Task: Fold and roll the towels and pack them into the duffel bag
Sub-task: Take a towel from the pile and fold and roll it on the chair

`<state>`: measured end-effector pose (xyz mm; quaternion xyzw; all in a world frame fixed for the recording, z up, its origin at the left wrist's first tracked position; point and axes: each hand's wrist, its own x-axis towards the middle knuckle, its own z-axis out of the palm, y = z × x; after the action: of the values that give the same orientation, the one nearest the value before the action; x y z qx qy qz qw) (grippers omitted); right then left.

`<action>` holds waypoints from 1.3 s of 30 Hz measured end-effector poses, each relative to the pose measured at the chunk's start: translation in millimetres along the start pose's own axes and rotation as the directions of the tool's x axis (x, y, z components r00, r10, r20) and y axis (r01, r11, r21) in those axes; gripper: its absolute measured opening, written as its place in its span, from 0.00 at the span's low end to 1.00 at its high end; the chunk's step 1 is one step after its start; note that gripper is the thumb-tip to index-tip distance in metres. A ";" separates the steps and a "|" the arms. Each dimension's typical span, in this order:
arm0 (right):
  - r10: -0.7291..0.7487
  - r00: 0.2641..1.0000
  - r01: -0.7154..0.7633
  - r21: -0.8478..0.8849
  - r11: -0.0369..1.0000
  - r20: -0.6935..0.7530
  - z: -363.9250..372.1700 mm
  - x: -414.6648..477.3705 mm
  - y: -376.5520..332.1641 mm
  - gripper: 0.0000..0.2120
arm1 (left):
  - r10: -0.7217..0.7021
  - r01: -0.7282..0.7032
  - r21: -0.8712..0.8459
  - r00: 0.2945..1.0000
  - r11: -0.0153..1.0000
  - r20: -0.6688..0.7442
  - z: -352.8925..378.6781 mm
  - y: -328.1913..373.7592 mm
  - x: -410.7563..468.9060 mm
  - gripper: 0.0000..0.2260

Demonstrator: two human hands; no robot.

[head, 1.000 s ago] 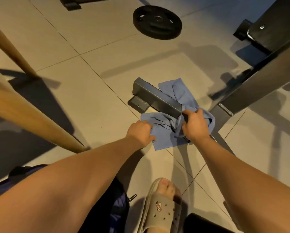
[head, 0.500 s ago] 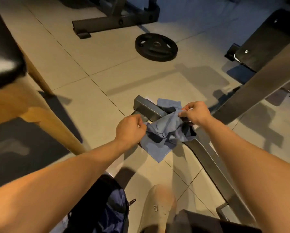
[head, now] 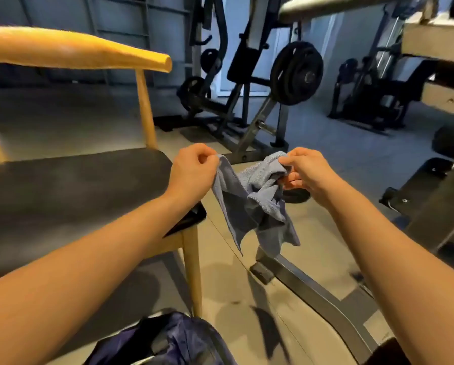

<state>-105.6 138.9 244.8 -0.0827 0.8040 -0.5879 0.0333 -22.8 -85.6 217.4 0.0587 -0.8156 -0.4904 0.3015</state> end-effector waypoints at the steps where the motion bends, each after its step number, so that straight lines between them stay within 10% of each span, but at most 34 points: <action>1: -0.049 0.998 0.048 0.008 0.999 0.025 8.9 -3.3 -20.7 0.07 | -0.007 0.007 0.013 0.999 1.000 -0.043 -25.5 7.6 10.6 0.07; 18: -0.722 0.691 0.718 -0.158 0.678 0.037 220.2 -10.5 -247.0 0.14 | -0.224 0.176 -0.139 0.787 0.975 -0.574 -391.1 61.0 74.0 0.12; 23: -0.368 0.613 0.665 -0.204 0.719 0.699 257.3 -24.7 -202.9 0.14 | -0.362 0.364 -0.114 0.745 0.924 -0.561 -382.1 17.4 47.5 0.05; 39: 0.018 0.831 0.443 -0.681 0.583 0.556 252.0 87.9 -39.9 0.18 | -0.334 0.399 0.077 0.846 0.914 -0.415 -311.8 -82.6 -10.2 0.09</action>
<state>-150.4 -124.9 209.3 -0.3395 0.9227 -0.1291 0.1294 140.3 -362.3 249.1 0.3350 -0.7485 -0.4497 0.3539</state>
